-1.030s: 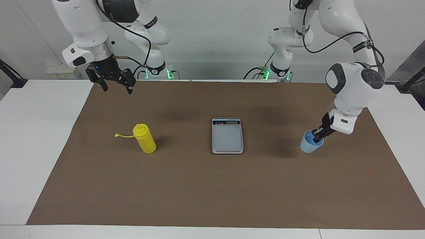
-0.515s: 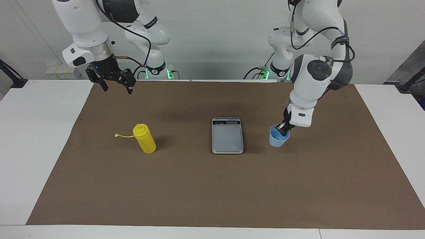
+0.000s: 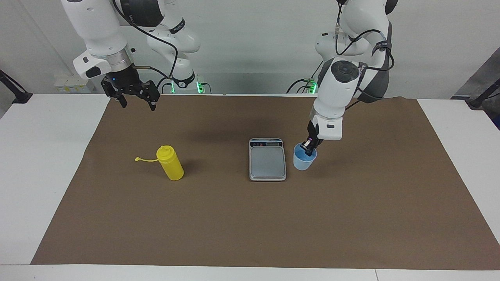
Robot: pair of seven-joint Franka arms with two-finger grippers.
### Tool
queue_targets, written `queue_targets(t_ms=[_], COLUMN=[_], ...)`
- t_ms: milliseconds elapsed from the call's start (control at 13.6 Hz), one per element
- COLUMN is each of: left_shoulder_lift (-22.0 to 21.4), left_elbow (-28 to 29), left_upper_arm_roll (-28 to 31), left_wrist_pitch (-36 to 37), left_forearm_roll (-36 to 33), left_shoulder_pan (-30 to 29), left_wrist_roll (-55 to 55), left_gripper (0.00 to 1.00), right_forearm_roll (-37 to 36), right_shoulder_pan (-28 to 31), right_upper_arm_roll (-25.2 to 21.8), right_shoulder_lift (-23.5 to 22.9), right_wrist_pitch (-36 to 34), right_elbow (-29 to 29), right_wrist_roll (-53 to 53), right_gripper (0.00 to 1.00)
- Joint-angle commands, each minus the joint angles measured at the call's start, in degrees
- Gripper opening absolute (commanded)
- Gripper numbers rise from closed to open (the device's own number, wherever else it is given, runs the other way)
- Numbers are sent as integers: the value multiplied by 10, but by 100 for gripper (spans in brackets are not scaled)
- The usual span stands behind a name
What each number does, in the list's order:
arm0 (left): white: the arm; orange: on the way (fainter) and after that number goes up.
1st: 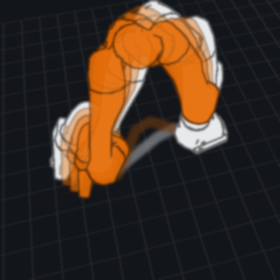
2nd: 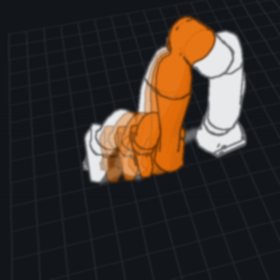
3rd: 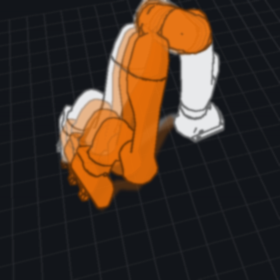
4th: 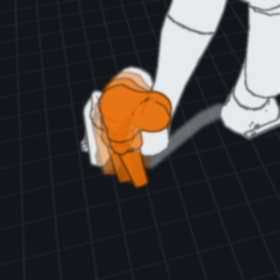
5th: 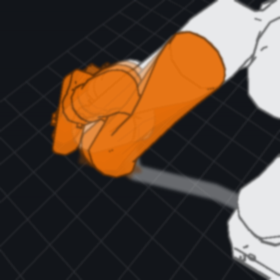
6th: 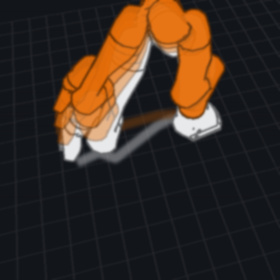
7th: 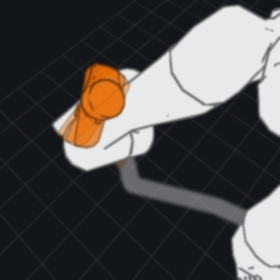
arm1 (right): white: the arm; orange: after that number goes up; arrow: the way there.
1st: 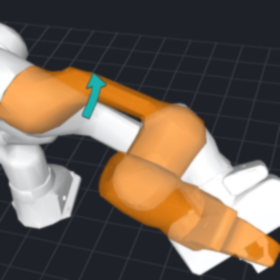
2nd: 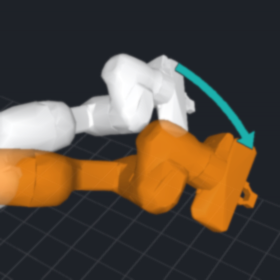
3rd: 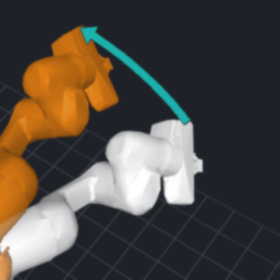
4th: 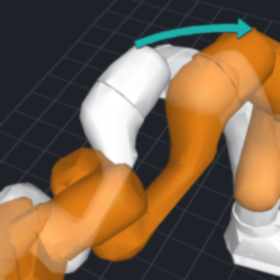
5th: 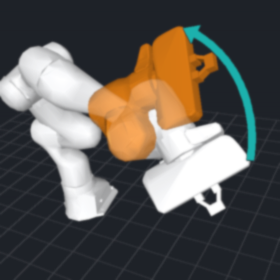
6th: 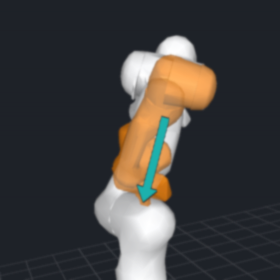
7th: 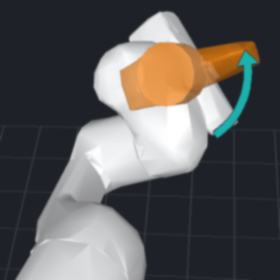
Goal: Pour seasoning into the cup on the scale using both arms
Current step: 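Lift the blue cup with the left gripper and carry it over the scale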
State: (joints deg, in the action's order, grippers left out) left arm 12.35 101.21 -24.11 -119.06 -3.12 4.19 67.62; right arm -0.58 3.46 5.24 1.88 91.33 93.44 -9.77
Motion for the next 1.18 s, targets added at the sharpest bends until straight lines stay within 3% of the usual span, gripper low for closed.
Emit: queue_targets(t_ms=[0, 515, 1104], left_shoulder_lift=[9, 14, 47], left_elbow=[8, 77, 93], left_upper_arm_roll=[-22, -50, -81], left_wrist_pitch=[-44, -113, -121], left_forearm_roll=[-13, -13, -58], left_shoulder_pan=[-1, -1, 0], left_wrist_roll=[22, 47, 103], left_gripper=[0, 0, 0], right_forearm_roll=[6, 6, 6], right_shoulder_pan=[6, 6, 7], right_upper_arm_roll=[3, 3, 3], right_shoulder_lift=[14, 14, 14], right_wrist_pitch=[6, 6, 6], right_elbow=[16, 16, 16], right_wrist_roll=[-4, -4, -5], right_gripper=[100, 100, 100])
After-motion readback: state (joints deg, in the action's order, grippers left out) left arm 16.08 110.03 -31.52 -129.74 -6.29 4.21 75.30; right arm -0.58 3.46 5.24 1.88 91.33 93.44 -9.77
